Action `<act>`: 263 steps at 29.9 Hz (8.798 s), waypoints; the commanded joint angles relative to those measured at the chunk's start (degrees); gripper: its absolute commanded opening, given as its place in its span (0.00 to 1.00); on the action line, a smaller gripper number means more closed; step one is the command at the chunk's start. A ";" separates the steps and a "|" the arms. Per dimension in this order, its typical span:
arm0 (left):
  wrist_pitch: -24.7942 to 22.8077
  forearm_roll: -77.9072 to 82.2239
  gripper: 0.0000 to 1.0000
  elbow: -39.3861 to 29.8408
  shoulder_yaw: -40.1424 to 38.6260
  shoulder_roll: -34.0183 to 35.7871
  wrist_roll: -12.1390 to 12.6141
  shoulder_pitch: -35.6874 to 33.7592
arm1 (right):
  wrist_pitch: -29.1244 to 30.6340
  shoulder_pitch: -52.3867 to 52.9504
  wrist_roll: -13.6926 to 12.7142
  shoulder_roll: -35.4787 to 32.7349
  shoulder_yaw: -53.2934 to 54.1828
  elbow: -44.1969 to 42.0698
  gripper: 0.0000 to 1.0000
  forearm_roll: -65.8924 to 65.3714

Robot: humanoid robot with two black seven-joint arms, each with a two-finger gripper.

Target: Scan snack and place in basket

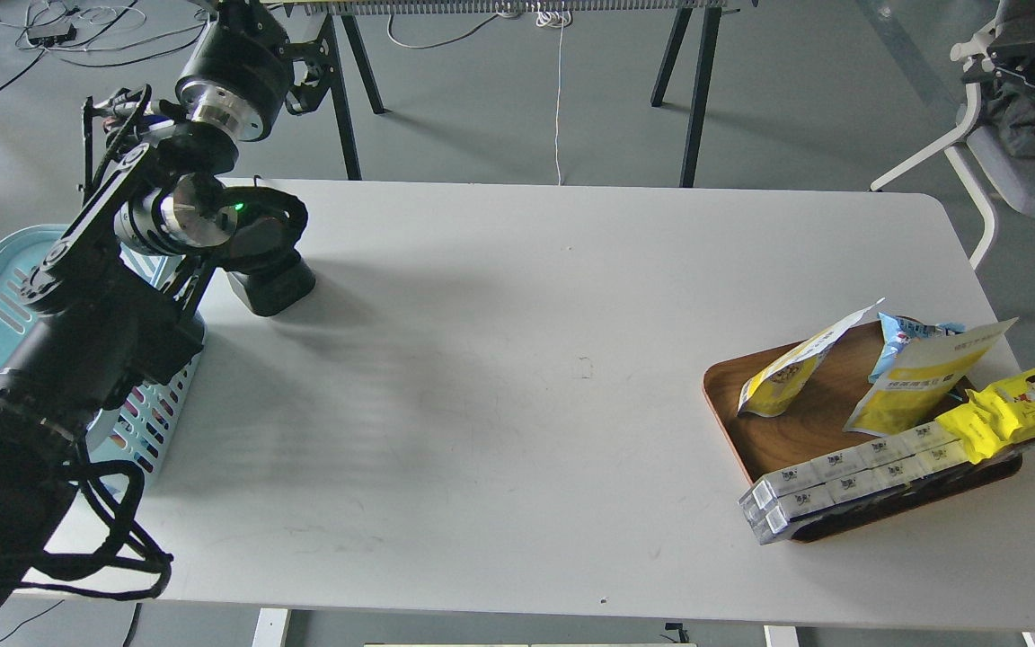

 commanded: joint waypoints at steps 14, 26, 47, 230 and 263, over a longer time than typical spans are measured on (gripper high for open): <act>0.00 0.08 1.00 0.00 -0.03 0.08 -0.09 0.65 | 0.47 48.14 0.00 10.70 -52.87 8.65 0.97 28.58; 0.08 0.08 1.00 0.00 -0.03 0.26 -0.09 0.92 | -24.66 57.14 0.00 17.48 -61.69 34.77 0.97 47.76; 0.17 0.00 1.00 0.00 -0.21 1.67 -0.17 1.44 | -29.77 38.51 0.00 17.39 -61.16 34.77 0.94 41.97; -23.43 72.93 1.00 -41.67 39.43 8.97 37.32 -9.90 | -3.75 -37.18 12.27 29.34 49.14 -28.25 0.96 39.15; -23.43 84.20 0.84 -30.68 39.43 5.18 37.32 -3.13 | -4.11 -36.65 12.36 30.31 49.23 -27.11 0.96 39.07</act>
